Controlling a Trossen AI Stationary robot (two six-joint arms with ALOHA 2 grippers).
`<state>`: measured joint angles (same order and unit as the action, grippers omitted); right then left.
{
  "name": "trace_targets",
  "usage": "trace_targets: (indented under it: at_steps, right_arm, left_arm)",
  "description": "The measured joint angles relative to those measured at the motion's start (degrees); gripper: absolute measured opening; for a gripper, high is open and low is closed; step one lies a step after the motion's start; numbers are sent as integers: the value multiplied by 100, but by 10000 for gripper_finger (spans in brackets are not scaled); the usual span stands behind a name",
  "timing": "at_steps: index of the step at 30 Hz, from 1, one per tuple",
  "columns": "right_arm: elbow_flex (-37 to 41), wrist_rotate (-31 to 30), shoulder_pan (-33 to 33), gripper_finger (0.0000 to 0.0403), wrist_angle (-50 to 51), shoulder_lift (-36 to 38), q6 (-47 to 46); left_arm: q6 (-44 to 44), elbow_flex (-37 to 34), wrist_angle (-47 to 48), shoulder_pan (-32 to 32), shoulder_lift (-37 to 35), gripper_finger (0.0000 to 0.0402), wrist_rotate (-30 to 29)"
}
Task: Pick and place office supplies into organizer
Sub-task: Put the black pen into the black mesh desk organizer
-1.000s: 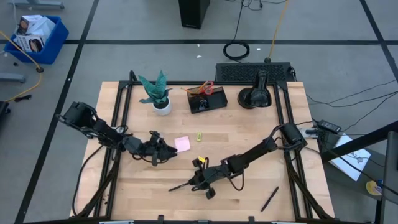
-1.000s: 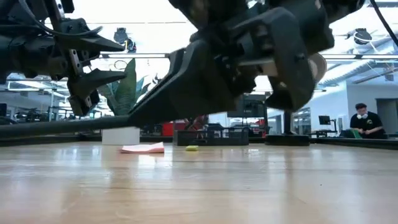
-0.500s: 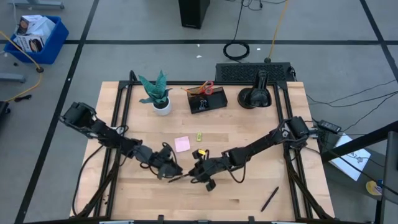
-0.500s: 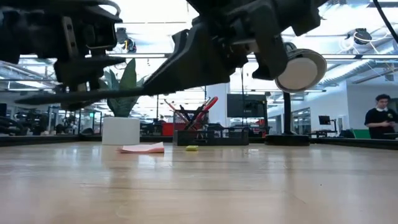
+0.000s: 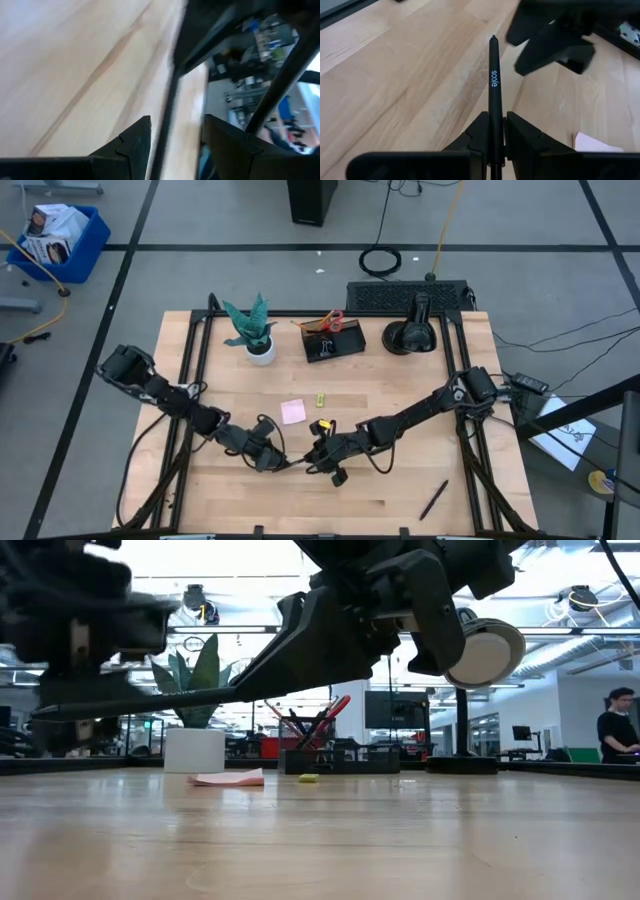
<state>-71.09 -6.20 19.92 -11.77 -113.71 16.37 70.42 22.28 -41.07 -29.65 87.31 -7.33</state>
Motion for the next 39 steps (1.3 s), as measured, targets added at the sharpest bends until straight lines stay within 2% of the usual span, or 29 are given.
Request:
trace_targets:
  at_steps: [5, 10, 32, 35, 39]
  right_arm:
    - [0, 0, 0, 44, -8, 0, 56]
    - [-2, 0, 0, 44, -9, 0, 49]
    - [-7, 15, -52, 44, -377, 4, -202]
    - [-7, 19, -69, 42, -332, 4, -215]
    - [-7, 4, -74, 44, -313, 4, -212]
  left_arm:
    - [533, 0, 547, -224, 0, 186, -41]
    - [483, 0, 462, -363, 0, 186, -214]
    - [510, 46, 533, -426, 0, 184, -162]
    - [508, 46, 535, -426, 0, 164, -129]
    - [486, 46, 537, -426, 0, 103, -125]
